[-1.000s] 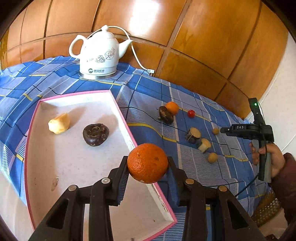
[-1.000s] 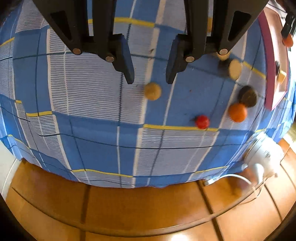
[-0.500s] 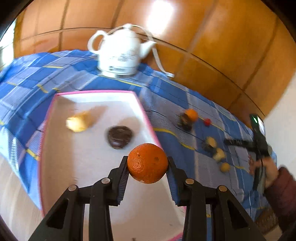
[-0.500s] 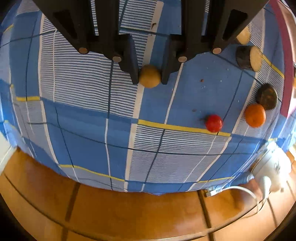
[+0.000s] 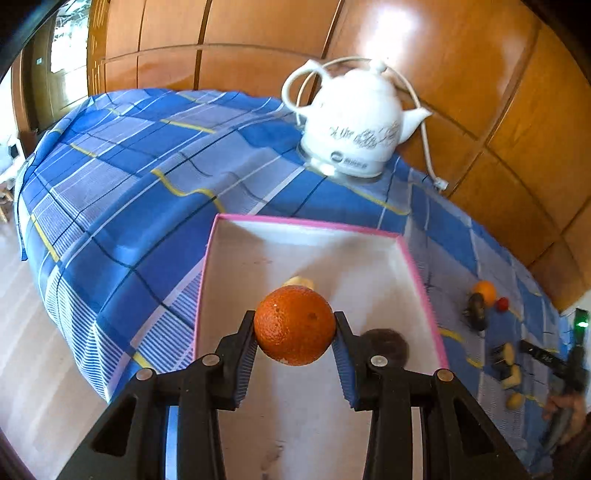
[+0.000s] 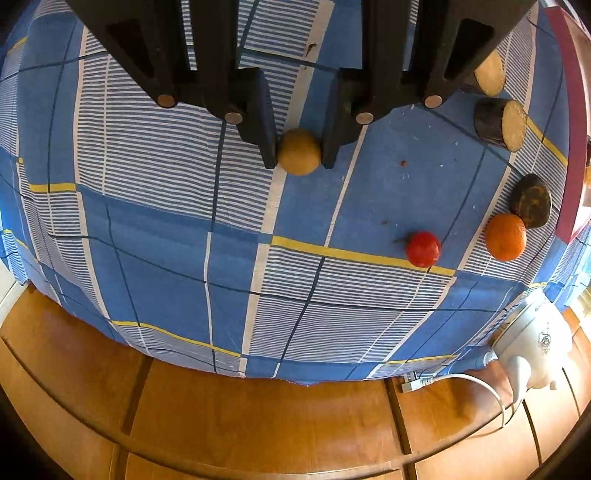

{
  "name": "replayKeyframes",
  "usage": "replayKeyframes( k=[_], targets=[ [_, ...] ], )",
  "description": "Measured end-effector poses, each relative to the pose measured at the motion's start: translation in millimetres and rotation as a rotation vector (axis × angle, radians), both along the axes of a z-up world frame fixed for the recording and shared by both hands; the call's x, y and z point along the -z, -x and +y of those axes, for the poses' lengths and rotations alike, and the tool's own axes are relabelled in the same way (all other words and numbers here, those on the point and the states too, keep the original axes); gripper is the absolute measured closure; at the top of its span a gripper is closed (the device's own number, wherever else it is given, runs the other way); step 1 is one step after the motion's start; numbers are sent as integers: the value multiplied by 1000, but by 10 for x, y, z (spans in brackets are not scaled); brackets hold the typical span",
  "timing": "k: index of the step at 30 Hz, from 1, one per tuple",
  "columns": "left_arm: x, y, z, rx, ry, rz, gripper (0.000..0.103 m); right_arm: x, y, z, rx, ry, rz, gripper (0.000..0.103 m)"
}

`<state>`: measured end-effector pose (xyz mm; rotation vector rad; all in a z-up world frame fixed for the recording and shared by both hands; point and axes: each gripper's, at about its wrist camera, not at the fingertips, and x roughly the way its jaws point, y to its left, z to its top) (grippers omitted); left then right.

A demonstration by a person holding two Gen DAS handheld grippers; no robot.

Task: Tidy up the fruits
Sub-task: 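Carry the orange with the left tool toward the tray while the right grasps a tan ball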

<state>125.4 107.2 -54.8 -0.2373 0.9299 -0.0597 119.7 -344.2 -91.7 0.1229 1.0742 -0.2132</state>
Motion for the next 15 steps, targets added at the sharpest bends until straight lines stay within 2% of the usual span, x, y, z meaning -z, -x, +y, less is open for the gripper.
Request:
replayKeyframes(
  k=[4, 6, 7, 15],
  targets=[
    [105, 22, 4, -3, -21, 23, 62, 6, -8, 9, -7, 10, 0, 79],
    [134, 59, 33, -22, -17, 22, 50, 3, -10, 11, -7, 11, 1, 79],
    [135, 68, 25, -30, -24, 16, 48, 2, -11, 11, -7, 11, 0, 79],
    [-39, 319, -49, -44, -99, -47, 44, 5, 0, 26, -10, 29, -9, 79]
  ],
)
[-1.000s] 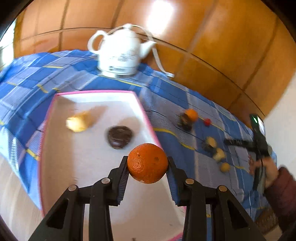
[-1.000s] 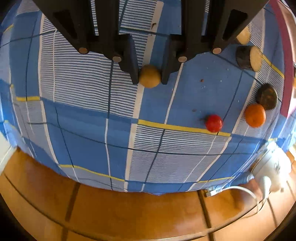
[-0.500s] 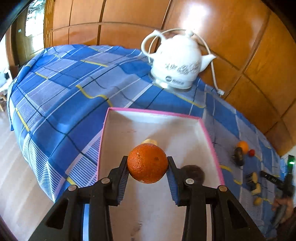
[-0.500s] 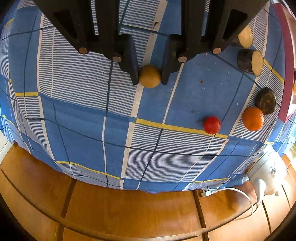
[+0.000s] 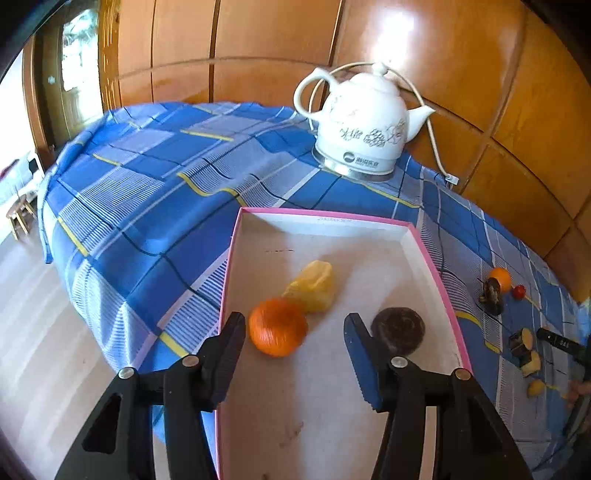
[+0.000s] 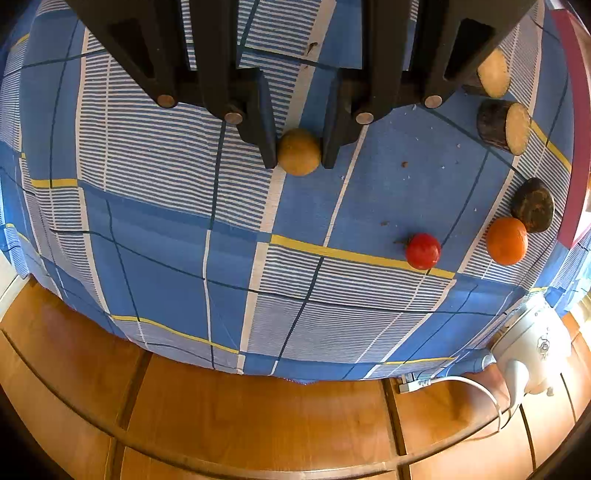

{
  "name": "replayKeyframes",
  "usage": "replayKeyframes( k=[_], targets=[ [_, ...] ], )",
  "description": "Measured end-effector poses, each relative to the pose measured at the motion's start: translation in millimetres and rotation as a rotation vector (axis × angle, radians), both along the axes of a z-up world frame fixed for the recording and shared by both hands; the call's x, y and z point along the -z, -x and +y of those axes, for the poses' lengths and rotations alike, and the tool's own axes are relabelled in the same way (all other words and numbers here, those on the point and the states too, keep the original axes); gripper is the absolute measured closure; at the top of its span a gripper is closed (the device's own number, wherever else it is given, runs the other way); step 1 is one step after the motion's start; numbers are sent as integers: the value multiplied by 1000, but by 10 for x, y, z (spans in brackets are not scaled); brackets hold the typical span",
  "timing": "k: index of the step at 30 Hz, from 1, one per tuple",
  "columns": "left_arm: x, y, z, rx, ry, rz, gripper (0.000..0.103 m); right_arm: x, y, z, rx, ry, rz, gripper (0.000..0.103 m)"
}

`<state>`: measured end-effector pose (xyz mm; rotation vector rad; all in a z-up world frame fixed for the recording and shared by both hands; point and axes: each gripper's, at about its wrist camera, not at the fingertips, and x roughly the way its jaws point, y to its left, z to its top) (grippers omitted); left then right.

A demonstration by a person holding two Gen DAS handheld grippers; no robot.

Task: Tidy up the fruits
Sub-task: 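Open the left tool to set the orange in the tray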

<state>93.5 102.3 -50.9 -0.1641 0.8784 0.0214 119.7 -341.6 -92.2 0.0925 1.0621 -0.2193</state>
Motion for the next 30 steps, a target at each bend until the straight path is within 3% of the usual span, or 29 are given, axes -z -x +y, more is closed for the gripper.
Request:
replayKeyframes(
  k=[5, 16, 25, 30],
  targets=[
    [-112, 225, -117, -1, 12, -33, 40, 1, 15, 18, 2, 9, -2, 79],
    [-296, 582, -495, 107, -21, -105, 35, -61, 200, 95, 2, 10, 2, 79],
    [-261, 668, -578, 132, -25, -95, 33, -281, 454, 298, -32, -47, -69, 79],
    [-262, 686, -578, 121, -40, -104, 23, -473, 567, 569, -120, -96, -118, 79]
  ],
)
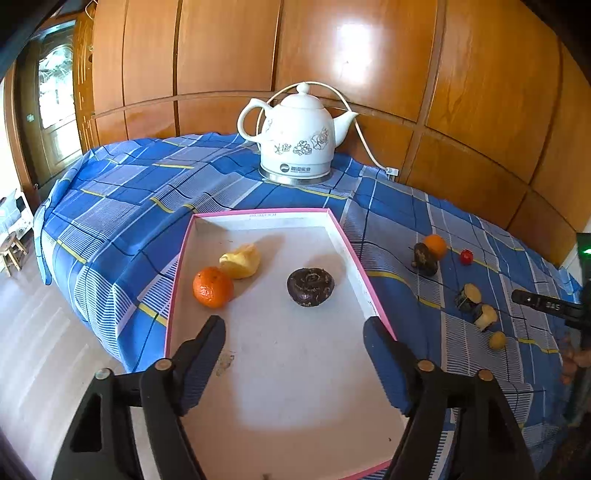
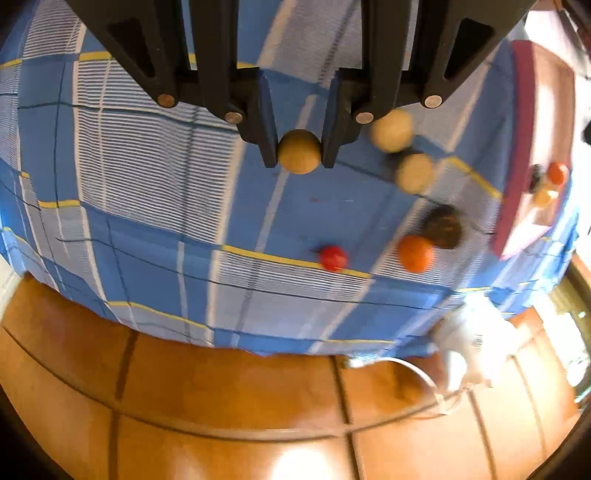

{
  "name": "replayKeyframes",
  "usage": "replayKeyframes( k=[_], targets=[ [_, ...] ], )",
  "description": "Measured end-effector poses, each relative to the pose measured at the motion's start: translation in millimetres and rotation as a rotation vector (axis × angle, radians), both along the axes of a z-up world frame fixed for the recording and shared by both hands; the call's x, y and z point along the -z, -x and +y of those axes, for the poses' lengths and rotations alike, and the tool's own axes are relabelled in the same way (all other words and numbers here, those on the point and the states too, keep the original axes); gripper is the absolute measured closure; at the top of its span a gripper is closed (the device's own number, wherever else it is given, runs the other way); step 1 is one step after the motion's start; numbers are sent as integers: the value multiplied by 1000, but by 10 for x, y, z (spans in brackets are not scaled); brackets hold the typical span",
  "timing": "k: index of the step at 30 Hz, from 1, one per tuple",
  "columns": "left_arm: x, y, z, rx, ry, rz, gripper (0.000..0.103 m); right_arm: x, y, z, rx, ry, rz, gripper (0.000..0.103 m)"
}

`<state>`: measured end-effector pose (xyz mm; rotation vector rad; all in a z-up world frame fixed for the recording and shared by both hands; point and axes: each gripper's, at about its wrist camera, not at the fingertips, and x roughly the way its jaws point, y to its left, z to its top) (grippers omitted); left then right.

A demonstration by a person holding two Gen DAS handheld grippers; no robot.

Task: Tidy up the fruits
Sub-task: 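Carry the tan ball with the right tool into the tray and release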

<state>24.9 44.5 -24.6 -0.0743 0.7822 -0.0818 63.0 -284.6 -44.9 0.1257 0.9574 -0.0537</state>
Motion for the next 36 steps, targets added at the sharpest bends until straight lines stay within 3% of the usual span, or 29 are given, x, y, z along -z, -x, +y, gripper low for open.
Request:
replayKeyframes(
  k=[9, 17, 26, 36],
  targets=[
    [-4, 32, 58, -45, -10, -35, 11, -171, 63, 882, -275, -66, -41, 79],
    [-39, 35, 243, -102, 27, -60, 0, -79, -28, 1822, -517, -132, 5, 79],
    [24, 20, 424, -153, 19, -46, 0, 217, -353, 2307, -557, -119, 76, 78],
    [2, 34, 416, -138, 26, -74, 0, 163, -247, 2198, -517, -92, 38, 69]
  ],
)
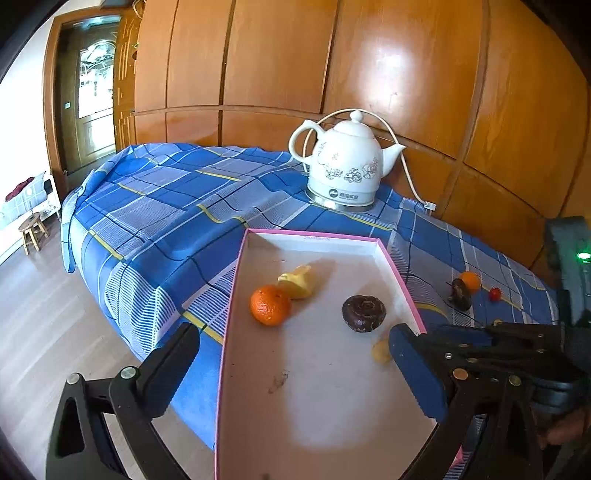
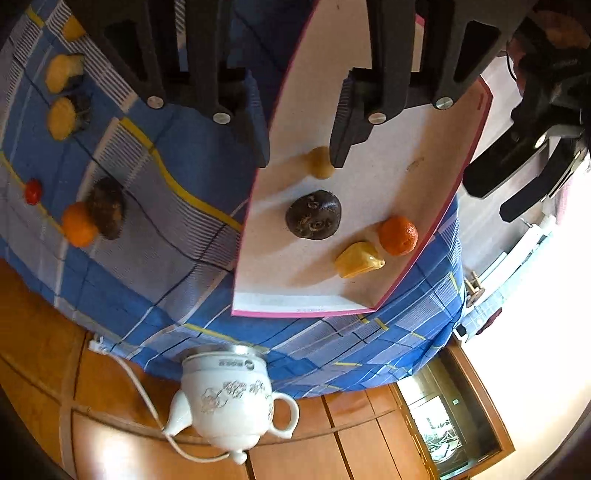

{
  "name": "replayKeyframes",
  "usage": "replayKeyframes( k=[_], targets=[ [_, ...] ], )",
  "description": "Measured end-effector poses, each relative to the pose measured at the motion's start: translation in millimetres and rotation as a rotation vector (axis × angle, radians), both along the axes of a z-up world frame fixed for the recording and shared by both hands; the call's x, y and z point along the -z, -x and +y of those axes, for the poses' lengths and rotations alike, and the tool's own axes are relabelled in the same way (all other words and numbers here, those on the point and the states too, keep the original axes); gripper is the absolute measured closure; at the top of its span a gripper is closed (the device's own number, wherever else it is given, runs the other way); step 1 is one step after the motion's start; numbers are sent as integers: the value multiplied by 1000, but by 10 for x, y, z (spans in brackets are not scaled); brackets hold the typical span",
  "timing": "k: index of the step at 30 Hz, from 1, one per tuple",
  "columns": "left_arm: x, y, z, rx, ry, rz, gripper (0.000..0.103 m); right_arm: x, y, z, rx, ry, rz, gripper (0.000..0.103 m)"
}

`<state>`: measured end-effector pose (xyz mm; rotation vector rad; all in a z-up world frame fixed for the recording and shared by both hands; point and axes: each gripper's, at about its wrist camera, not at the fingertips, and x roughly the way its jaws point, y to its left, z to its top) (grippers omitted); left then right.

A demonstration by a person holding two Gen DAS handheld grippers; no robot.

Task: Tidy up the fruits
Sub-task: 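Carry the tan ball with the right tool into the tray and release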

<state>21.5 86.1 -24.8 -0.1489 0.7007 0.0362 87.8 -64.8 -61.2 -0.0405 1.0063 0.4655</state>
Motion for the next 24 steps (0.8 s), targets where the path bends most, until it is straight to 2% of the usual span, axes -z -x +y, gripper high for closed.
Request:
replayKeyframes(
  k=[5, 12, 24],
  targets=[
    [-26, 21, -109, 31, -22, -6, 0, -105, 124, -173, 35, 1, -31, 68],
    [-54, 45, -246, 81, -30, -4, 0, -249, 281, -521, 95, 52, -82, 68],
    [-37, 45, -475, 174, -35, 19, 0, -316, 361, -1473, 289, 82, -66, 68]
  ],
)
